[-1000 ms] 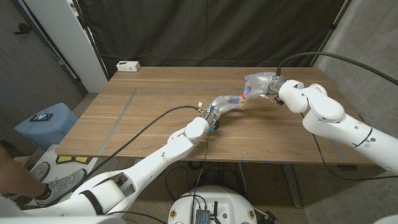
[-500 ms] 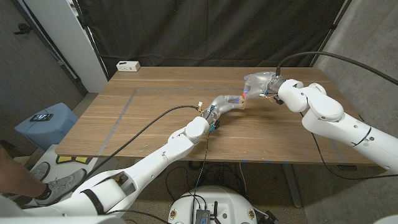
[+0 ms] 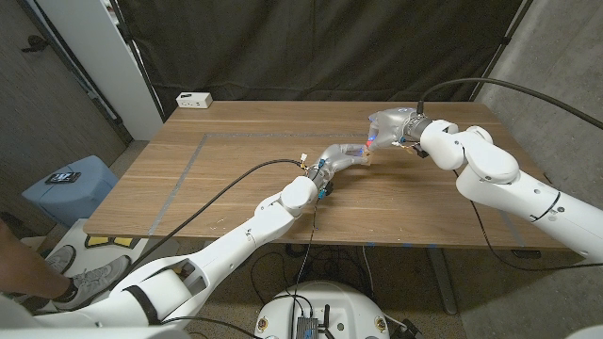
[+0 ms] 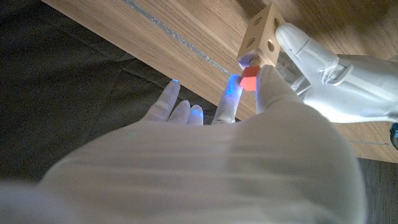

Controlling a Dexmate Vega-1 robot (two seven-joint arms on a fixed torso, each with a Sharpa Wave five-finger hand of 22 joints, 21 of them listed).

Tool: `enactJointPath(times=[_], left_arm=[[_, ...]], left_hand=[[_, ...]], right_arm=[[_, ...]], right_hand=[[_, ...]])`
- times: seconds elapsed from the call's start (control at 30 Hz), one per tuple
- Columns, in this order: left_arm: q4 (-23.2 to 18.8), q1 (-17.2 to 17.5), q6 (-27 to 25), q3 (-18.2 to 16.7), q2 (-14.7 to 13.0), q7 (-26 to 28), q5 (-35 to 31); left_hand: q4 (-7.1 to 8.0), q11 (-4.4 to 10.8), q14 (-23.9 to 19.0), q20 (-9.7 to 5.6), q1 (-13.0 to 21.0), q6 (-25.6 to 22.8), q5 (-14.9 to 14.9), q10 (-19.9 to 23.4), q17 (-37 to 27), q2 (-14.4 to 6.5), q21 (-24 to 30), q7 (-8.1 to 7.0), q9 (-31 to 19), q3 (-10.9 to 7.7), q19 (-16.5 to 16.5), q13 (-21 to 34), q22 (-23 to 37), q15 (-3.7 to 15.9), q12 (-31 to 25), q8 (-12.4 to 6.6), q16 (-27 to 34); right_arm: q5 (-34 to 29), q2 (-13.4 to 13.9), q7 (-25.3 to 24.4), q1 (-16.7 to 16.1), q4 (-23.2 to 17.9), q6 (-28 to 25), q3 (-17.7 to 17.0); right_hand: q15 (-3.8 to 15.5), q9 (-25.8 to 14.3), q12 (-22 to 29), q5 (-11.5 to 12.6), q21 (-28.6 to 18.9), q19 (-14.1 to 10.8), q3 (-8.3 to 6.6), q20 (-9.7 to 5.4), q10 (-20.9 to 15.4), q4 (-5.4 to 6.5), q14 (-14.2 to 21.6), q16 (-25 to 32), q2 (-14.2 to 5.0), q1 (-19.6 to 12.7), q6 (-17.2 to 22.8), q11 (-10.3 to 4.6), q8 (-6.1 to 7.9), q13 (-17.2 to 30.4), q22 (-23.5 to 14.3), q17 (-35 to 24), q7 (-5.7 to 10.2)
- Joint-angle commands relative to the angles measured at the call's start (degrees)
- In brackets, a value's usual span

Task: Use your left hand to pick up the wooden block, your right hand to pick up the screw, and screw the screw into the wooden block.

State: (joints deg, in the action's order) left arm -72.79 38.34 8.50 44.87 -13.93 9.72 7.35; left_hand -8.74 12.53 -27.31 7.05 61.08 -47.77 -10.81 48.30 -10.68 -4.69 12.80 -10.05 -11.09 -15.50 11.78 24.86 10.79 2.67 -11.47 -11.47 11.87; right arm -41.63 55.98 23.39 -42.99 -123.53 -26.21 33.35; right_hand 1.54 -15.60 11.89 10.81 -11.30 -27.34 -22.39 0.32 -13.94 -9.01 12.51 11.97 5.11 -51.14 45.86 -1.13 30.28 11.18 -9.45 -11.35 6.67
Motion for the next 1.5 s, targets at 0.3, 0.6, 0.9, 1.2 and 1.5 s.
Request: enactJointPath(times=[0.3,0.6,0.9,1.2,1.5], left_arm=[[0.4,-0.2,-0.1,0.1,0.2,-0.2,0.2],[1.2,-0.6,0.0,0.0,0.5,-0.3,0.4],[2.3,-1.2,0.4,0.2,1.0,-0.7,0.6],[2.8,-1.4,0.5,0.3,1.2,-0.9,0.6],[2.8,-1.4,0.4,0.4,1.3,-0.7,0.5]], left_hand=[[0.01,-0.04,-0.4,0.26,0.1,-0.2,-0.3,0.5,-0.1,-0.5,0.0,0.26,0.0,-0.57,0.4,0.1,0.2,3.76,-0.6,-0.3,0.1],[-0.01,-0.03,-0.4,0.29,0.2,-0.2,-0.3,0.6,-0.1,-0.6,0.0,0.3,0.0,-0.67,0.3,0.1,0.2,3.71,-0.6,-0.31,0.1],[-0.01,-0.04,-0.4,0.29,0.2,-0.1,-0.4,0.6,-0.1,-0.6,0.0,0.27,0.0,-0.75,0.4,0.1,0.2,3.72,-0.6,-0.27,0.0],[-0.04,-0.05,-0.4,0.34,0.2,-0.1,-0.4,0.5,-0.1,-0.6,0.0,0.29,-0.1,-0.82,0.4,0.1,0.3,3.67,-0.6,-0.28,0.0],[-0.08,-0.06,-0.4,0.34,0.3,-0.2,-0.4,0.5,-0.1,-0.7,0.0,0.33,-0.1,-0.96,0.4,0.1,0.3,3.62,-0.6,-0.31,0.0]], right_arm=[[-1.9,-1.0,-0.1,0.5,1.0,-1.0,1.0],[-2.8,-1.2,-0.6,0.5,1.6,-1.4,1.2],[-3.0,-1.7,-1.8,0.3,2.2,-1.6,1.2],[-3.0,-2.6,-3.0,0.5,3.1,-1.7,1.4],[-3.6,-3.4,-3.6,0.8,3.8,-2.1,2.3]], right_hand=[[0.53,-0.8,0.5,0.0,-0.4,-1.8,0.13,-0.48,-2.2,0.67,1.8,0.7,0.58,1.1,2.5,0.24,1.72,0.2,-0.3,-0.2,-0.69],[1.2,-1.4,0.7,0.0,-0.5,-3.0,0.35,-1.16,-4.0,0.98,2.9,1.0,0.69,2.1,4.6,0.36,3.14,0.1,-0.3,-0.2,-0.97],[1.8,-1.9,0.9,0.0,-0.6,-4.3,0.47,-1.84,-6.1,1.15,4.6,1.3,0.72,3.0,7.1,-0.09,4.73,0.1,-0.2,-0.2,-0.99],[2.0,-1.9,1.0,0.0,-0.6,-5.3,0.63,-2.13,-7.6,1.43,5.6,1.5,0.57,3.9,9.2,-0.01,5.75,0.1,-0.2,-0.3,-1.25],[2.54,-1.6,1.1,0.0,-0.5,-6.2,1.0,-2.24,-9.3,1.61,6.8,1.7,0.46,4.9,12.8,-0.94,7.26,0.1,-0.3,-0.3,-1.73]])
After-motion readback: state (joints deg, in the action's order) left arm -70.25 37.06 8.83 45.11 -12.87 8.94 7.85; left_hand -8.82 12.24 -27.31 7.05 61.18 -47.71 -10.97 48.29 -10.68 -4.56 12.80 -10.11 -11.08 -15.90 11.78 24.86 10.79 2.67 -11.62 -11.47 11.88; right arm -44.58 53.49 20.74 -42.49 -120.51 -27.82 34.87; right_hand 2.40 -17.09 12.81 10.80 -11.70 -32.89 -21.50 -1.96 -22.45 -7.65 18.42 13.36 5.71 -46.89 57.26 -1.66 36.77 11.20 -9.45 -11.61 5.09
